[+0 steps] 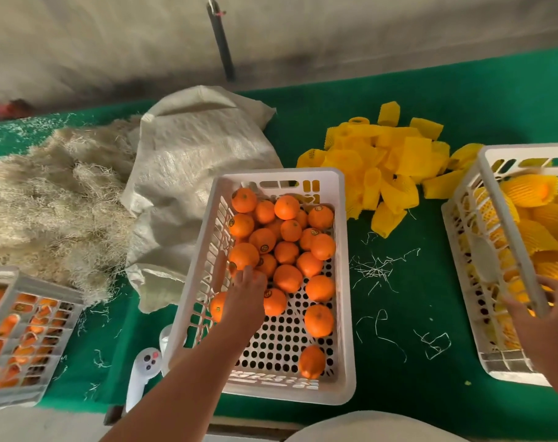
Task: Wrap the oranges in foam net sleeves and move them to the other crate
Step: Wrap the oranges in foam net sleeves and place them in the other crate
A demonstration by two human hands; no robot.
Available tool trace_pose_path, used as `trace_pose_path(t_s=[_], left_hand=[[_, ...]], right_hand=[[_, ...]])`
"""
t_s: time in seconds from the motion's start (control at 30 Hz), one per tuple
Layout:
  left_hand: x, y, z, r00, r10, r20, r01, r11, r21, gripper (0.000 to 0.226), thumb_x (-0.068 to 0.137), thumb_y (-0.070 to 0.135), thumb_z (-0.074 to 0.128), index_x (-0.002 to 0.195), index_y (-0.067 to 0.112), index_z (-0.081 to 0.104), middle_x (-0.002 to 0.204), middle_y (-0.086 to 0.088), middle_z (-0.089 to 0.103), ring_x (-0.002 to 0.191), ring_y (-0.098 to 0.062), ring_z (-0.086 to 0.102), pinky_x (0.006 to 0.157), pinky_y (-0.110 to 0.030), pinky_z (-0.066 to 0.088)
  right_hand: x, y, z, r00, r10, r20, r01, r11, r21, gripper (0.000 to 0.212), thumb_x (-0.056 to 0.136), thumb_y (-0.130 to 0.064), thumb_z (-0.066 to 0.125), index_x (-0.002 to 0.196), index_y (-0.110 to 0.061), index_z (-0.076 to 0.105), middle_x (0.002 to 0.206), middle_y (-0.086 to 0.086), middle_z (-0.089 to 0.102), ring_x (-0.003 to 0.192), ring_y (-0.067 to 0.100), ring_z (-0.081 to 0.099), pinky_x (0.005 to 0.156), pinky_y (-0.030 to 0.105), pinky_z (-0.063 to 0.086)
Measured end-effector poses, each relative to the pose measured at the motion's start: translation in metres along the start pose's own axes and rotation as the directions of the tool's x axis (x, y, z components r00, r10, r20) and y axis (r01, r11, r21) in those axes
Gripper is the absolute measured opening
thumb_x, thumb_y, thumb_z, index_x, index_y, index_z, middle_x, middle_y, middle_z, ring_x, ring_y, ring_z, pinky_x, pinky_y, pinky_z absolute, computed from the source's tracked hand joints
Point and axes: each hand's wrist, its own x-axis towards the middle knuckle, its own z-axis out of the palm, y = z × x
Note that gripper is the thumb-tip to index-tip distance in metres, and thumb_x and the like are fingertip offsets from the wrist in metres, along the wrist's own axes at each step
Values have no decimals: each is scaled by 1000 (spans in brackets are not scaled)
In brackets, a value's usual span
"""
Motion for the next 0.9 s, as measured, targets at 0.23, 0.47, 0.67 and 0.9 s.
trace_pose_path(t_s=[0.23, 0.47, 0.67, 0.9], left_hand=[[11, -1, -5, 999, 42, 21, -46, 972, 231, 66, 82, 11, 77, 137, 23, 43, 152, -11, 26, 132, -27, 41, 88, -32, 58], [18, -6, 3, 995, 78, -54, -63, 969, 238, 67, 78, 10, 78, 135, 24, 45, 147, -9, 31, 128, -25, 41, 83, -30, 57], [10, -13, 5, 993, -44, -107, 12, 959, -284, 66, 75, 32, 81, 132, 26, 51, 133, 2, 50, 123, -21, 50, 89, -38, 55], [-34, 15, -20, 977, -185, 109, 156, 262, -952, 66, 67, 35, 95, 119, 50, 58, 120, 6, 65, 105, -14, 68, 85, -32, 58]], right_hand=[[-20, -34, -17, 1000, -20, 2, 20, 997, -76, 65, 77, -88, 59, 133, -63, 37, 103, -37, 51, 67, 4, 62, 41, 14, 43], [-62, -107, -9, 980, -111, -168, 78, 979, -190, 58, 90, -43, 77, 135, -31, 42, 111, 14, 67, 74, 29, 62, 57, 37, 54], [-72, -122, -11, 983, -146, -114, 125, 976, -178, 60, 91, -30, 78, 137, -21, 42, 115, 20, 67, 80, 36, 64, 62, 48, 59], [-76, -125, -13, 981, -165, -105, 147, 976, -160, 55, 93, -28, 76, 135, -17, 43, 111, 19, 66, 80, 34, 61, 58, 32, 48]])
